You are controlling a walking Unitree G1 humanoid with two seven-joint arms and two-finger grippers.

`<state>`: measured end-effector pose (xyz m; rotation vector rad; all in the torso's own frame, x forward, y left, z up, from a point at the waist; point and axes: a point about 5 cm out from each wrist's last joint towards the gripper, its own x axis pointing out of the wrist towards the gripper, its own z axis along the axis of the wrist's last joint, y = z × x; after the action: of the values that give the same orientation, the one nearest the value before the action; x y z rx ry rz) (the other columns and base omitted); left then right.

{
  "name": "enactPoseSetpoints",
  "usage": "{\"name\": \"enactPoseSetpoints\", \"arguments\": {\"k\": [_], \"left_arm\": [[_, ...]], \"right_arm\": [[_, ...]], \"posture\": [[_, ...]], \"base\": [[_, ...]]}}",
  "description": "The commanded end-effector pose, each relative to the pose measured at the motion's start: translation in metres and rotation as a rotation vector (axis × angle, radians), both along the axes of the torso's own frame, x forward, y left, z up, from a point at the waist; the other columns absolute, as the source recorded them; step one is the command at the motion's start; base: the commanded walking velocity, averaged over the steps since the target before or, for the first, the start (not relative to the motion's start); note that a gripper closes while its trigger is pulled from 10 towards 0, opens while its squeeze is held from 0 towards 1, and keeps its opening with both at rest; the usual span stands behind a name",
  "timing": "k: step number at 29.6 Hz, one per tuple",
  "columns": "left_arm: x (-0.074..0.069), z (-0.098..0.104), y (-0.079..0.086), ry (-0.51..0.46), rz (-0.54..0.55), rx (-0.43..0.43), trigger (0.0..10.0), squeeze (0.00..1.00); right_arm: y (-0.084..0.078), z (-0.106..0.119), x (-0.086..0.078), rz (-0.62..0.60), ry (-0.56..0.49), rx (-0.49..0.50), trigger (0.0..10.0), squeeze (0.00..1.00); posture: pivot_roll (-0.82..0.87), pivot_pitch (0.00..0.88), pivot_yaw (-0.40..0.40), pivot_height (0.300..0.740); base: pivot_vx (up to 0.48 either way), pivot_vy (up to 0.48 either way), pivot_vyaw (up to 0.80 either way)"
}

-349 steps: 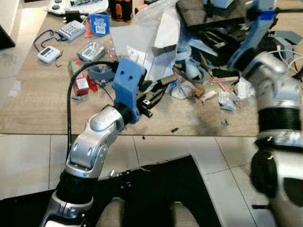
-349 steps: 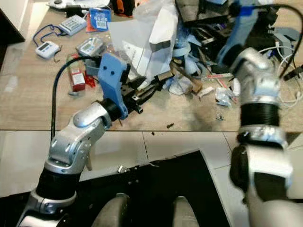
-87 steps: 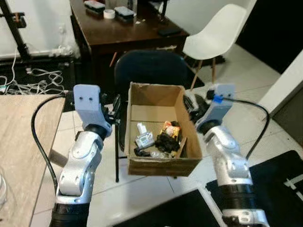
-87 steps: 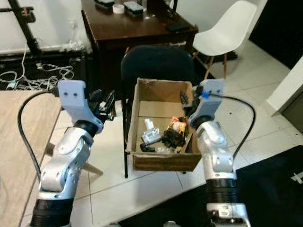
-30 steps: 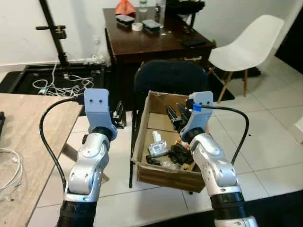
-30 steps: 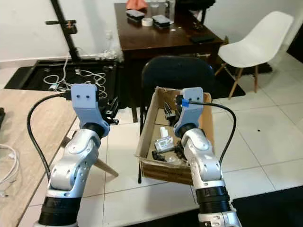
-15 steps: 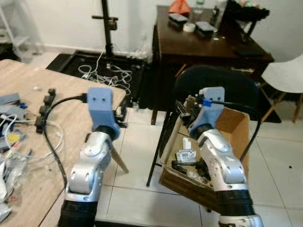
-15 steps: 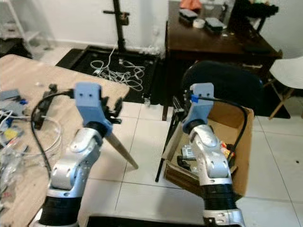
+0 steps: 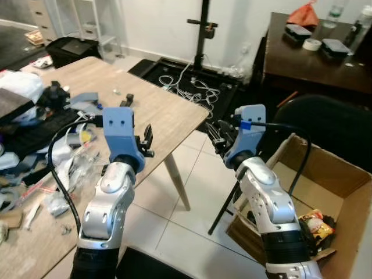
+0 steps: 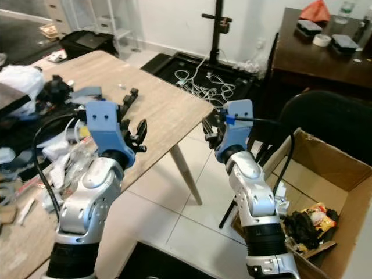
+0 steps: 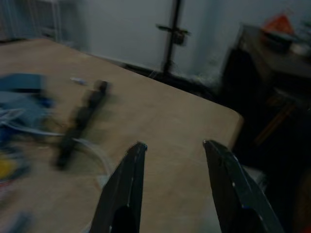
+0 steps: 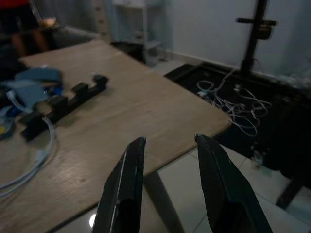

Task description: Picking trash to rubbish bin

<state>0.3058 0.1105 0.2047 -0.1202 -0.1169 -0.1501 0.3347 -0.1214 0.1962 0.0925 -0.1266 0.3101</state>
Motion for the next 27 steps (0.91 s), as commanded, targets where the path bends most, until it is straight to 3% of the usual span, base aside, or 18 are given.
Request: {"name": "enactPoseSetpoints", "arguments": {"k": [1,20,27], "left_arm": [[-0.002,-0.0016,0.0033,0.01,0.019,-0.002,10.0,0.0],[-0.0049,-0.0009,-0.0017,0.022,-0.022,0.018,10.0,0.0],[-0.004,-0.004,0.0042,0.068,0.018,0.041,10.0,0.0]], "right_arm": [[0.004,-0.0032,-0.0011,0.02,0.02,0.01,10.0,0.0],[0.0063,-0.0064,-0.0053,0.056,0.033,-0.008,10.0,0.0],[0.0089,-0.0095,-0.0067,0.076,0.046,-0.016,10.0,0.0]], "posture": [[0.03,0.074,-0.062,0.74],[0.03,0.055,-0.06,0.74],[0.03,0.047,-0.065,0.74]], "base": [[0.0,0.0,0.8],[0.0,0.0,0.8],[0.0,0.0,0.8]]}}
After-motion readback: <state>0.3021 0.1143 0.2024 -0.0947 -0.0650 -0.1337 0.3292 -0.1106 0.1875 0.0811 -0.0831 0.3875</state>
